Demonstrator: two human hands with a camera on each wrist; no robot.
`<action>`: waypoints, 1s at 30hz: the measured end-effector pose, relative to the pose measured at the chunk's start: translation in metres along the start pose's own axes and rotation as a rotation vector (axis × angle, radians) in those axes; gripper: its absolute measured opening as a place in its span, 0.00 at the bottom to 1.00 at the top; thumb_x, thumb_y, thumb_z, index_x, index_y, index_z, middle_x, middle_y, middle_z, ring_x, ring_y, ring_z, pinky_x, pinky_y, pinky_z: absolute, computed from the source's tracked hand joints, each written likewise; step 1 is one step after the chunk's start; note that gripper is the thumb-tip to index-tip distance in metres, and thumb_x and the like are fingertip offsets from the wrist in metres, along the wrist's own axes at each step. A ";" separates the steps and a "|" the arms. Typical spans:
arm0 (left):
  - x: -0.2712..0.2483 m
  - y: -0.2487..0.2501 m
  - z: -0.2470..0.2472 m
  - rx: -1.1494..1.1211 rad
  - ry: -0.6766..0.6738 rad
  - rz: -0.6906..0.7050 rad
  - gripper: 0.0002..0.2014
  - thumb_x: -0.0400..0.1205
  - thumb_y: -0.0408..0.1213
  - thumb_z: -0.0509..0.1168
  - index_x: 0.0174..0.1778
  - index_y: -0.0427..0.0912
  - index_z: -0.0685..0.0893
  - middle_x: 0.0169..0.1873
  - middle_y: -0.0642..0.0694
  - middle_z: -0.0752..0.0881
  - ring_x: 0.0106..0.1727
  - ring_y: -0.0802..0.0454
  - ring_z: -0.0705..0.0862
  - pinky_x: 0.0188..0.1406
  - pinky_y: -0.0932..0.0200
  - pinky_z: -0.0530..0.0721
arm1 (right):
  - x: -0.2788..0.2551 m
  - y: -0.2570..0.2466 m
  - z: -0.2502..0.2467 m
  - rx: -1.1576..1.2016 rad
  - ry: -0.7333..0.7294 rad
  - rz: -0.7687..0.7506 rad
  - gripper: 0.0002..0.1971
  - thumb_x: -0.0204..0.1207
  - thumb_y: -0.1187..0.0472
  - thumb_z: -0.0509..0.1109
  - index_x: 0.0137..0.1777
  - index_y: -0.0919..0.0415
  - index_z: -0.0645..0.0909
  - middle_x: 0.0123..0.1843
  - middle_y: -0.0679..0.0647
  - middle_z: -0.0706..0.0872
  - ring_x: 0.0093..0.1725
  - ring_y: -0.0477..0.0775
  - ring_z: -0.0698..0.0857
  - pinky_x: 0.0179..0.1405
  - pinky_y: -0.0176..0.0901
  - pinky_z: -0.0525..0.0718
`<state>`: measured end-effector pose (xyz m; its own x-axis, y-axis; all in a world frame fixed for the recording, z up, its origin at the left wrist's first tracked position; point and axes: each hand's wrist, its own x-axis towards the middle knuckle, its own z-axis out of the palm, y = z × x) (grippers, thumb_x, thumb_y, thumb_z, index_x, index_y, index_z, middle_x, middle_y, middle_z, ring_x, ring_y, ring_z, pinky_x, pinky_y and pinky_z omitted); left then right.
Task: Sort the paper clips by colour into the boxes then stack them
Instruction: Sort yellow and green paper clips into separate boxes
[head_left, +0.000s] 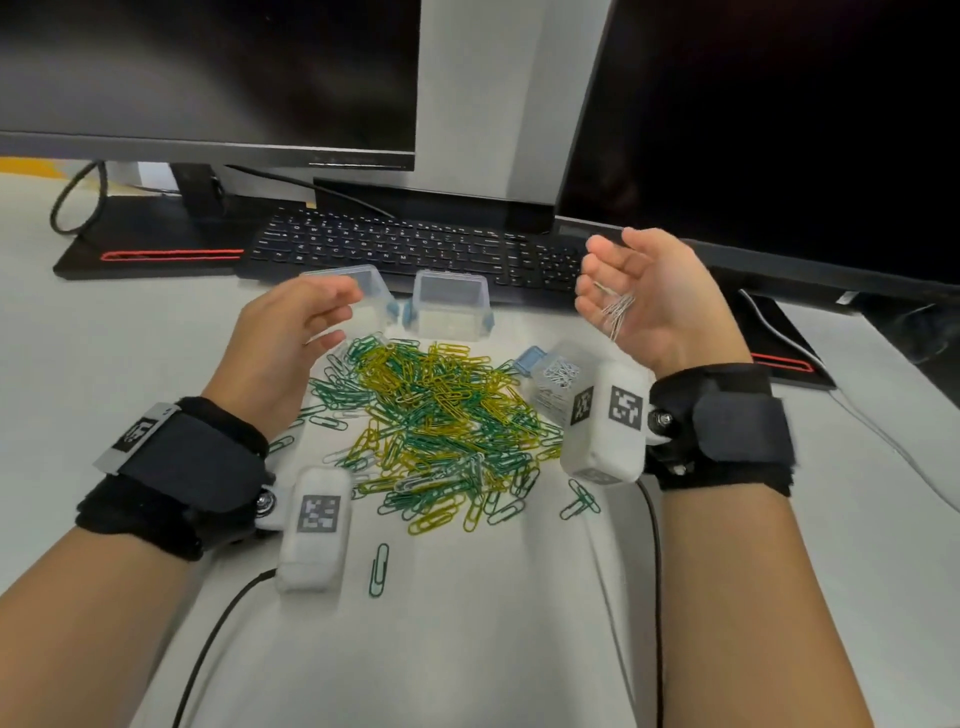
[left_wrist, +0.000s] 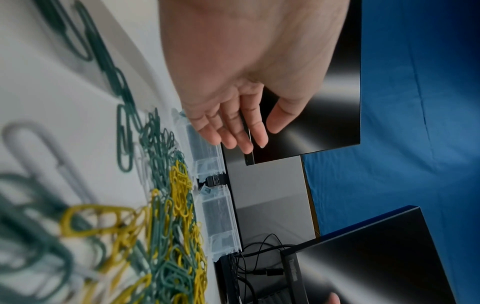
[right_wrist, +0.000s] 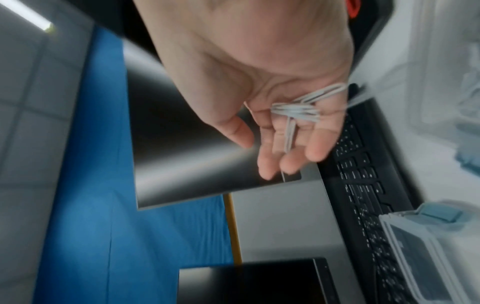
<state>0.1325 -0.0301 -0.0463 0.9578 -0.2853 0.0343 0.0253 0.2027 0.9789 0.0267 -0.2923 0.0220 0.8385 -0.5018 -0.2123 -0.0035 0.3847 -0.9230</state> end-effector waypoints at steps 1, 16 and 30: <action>0.000 0.000 -0.001 -0.002 0.001 0.000 0.11 0.81 0.36 0.59 0.45 0.49 0.87 0.50 0.51 0.88 0.54 0.54 0.82 0.56 0.58 0.77 | -0.001 -0.001 -0.002 -0.006 -0.018 0.029 0.15 0.83 0.53 0.59 0.49 0.61 0.85 0.35 0.52 0.89 0.34 0.52 0.88 0.43 0.44 0.84; -0.003 0.002 -0.001 0.025 -0.019 -0.100 0.12 0.83 0.37 0.57 0.52 0.44 0.86 0.53 0.47 0.89 0.58 0.53 0.85 0.55 0.60 0.78 | -0.011 -0.003 -0.003 -0.123 -0.383 0.113 0.22 0.83 0.49 0.55 0.70 0.58 0.79 0.62 0.62 0.88 0.62 0.62 0.87 0.69 0.58 0.78; -0.007 0.003 -0.007 0.585 -0.274 -0.256 0.22 0.71 0.22 0.65 0.56 0.49 0.86 0.56 0.48 0.83 0.60 0.52 0.79 0.63 0.55 0.76 | -0.019 0.072 0.080 -1.391 -0.578 -0.160 0.19 0.71 0.59 0.79 0.62 0.48 0.85 0.55 0.46 0.82 0.49 0.43 0.79 0.48 0.36 0.78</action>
<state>0.1284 -0.0207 -0.0449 0.8335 -0.4984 -0.2384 0.0090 -0.4191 0.9079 0.0541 -0.1929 -0.0149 0.9712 0.0253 -0.2370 -0.1135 -0.8252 -0.5533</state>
